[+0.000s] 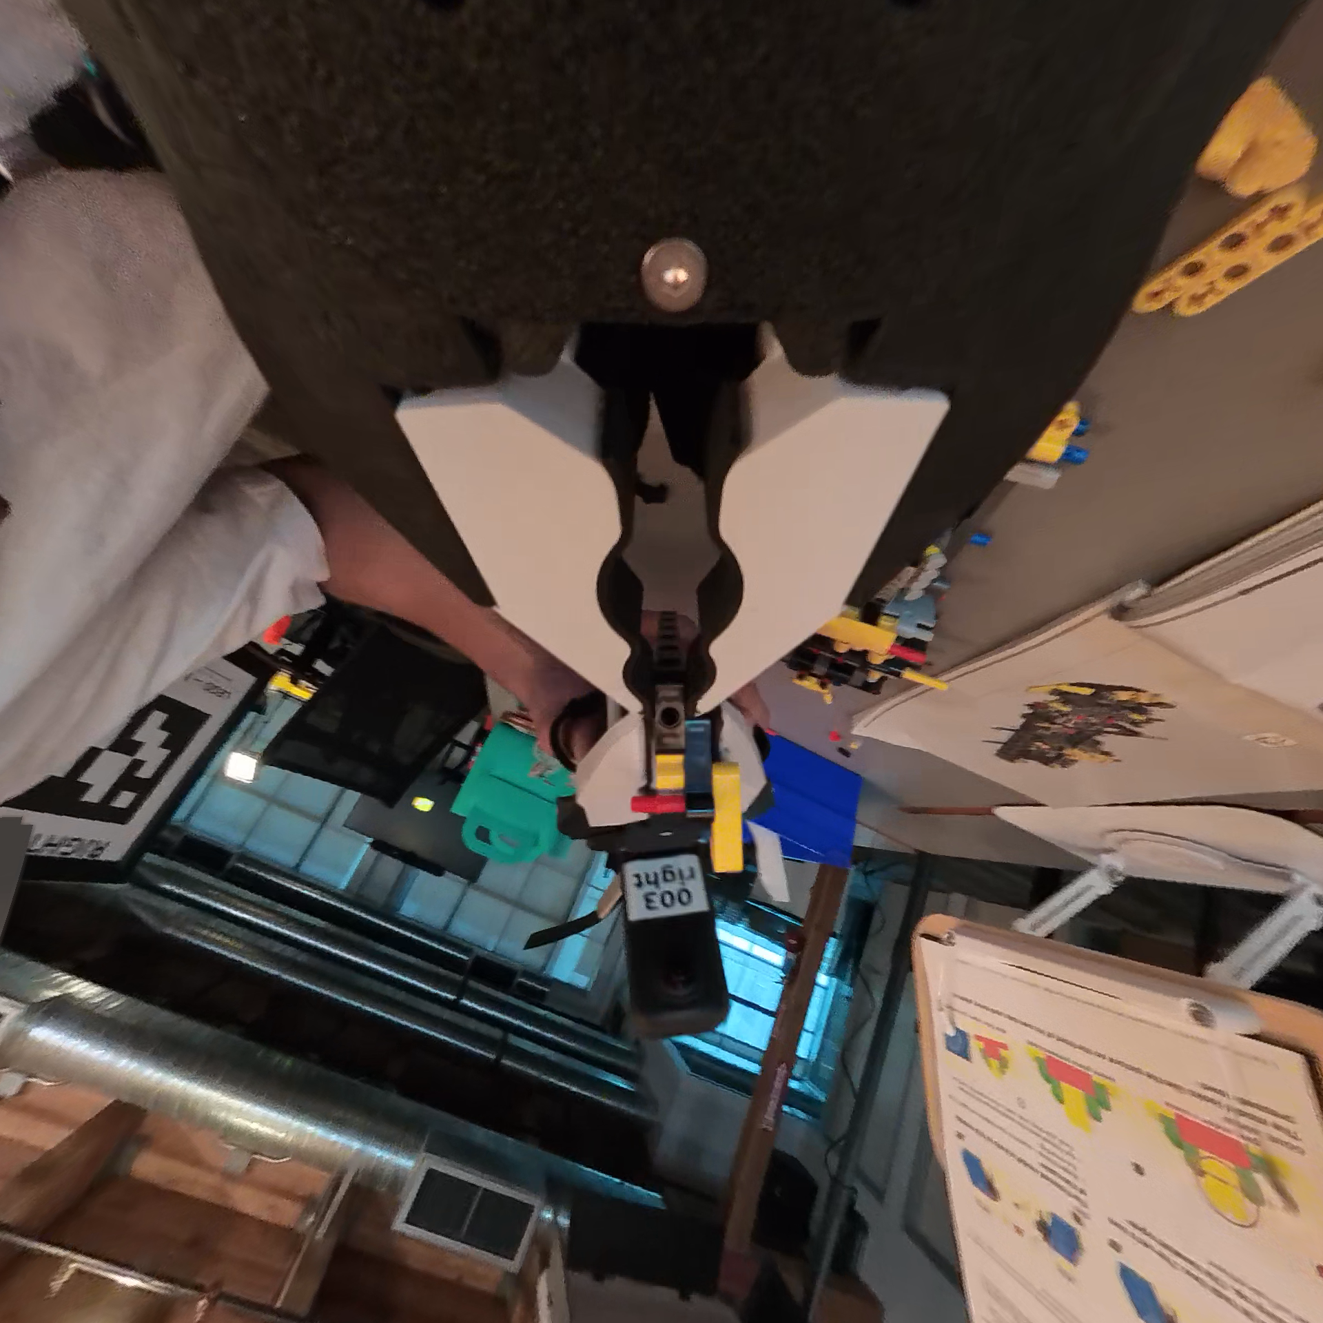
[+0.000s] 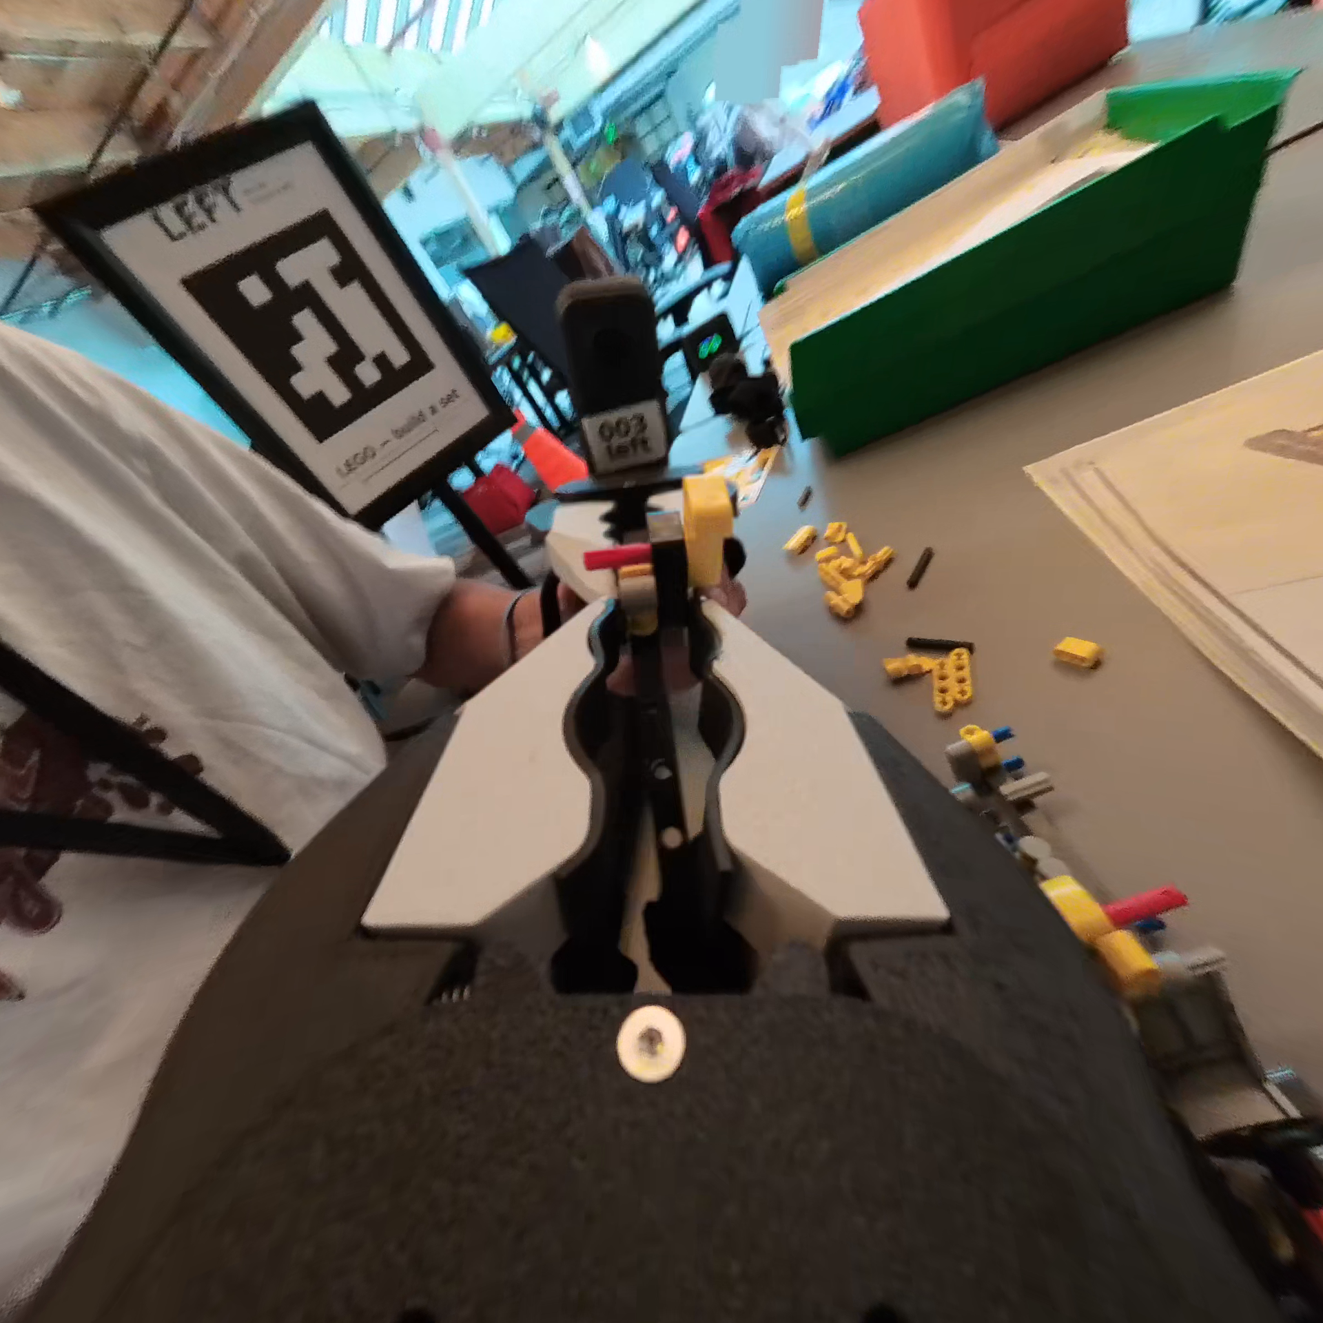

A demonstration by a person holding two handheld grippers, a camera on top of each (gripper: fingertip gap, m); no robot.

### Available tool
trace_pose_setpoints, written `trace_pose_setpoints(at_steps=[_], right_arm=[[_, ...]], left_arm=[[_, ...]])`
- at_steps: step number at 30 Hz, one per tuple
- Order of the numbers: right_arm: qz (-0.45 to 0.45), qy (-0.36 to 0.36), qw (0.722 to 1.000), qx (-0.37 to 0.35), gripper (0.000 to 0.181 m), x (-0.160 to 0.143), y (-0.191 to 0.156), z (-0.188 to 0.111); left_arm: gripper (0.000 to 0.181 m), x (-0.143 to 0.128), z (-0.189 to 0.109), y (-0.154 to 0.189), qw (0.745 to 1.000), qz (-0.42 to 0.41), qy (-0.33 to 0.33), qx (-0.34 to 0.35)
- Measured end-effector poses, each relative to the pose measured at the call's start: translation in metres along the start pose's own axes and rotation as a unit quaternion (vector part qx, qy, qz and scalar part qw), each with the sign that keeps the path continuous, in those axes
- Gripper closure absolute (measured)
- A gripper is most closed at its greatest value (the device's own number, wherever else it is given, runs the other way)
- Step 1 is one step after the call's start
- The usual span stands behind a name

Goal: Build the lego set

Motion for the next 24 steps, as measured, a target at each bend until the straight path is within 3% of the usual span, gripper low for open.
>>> trace_pose_setpoints(at_steps=[3, 6, 11, 19, 24], right_arm=[[0.054, 0.046, 0.996, -0.052, 0.143, 0.015, 0.018, 0.0], [0.087, 0.055, 0.991, -0.085, 0.142, 0.015, 0.025, 0.006], [0.091, 0.073, 0.987, -0.114, 0.162, 0.019, 0.022, 0.012], [0.17, 0.105, 0.978, -0.063, 0.163, 0.024, 0.018, 0.011], [0.077, 0.087, 0.984, -0.134, 0.163, 0.023, 0.021, 0.014]], left_arm=[[0.174, 0.005, -0.008, -0.01, 0.997, 0.049, -0.003, 0.06], [0.174, 0.004, -0.011, -0.018, 0.989, 0.09, -0.024, 0.112], [0.173, 0.006, -0.012, -0.021, 0.976, 0.149, -0.04, 0.151], [0.173, 0.013, -0.013, -0.017, 0.975, 0.163, -0.016, 0.147], [0.174, 0.009, -0.015, -0.021, 0.982, 0.128, -0.012, 0.14]])
Point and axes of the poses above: each gripper's, where its closed fingertips meet, z out along the fingers, x out of its top, y = z × x across the jaws, the point moved 1 cm from there along -z, back along the fingers, and after that the axes turned 15 degrees about -x, right-handed, at the moved point
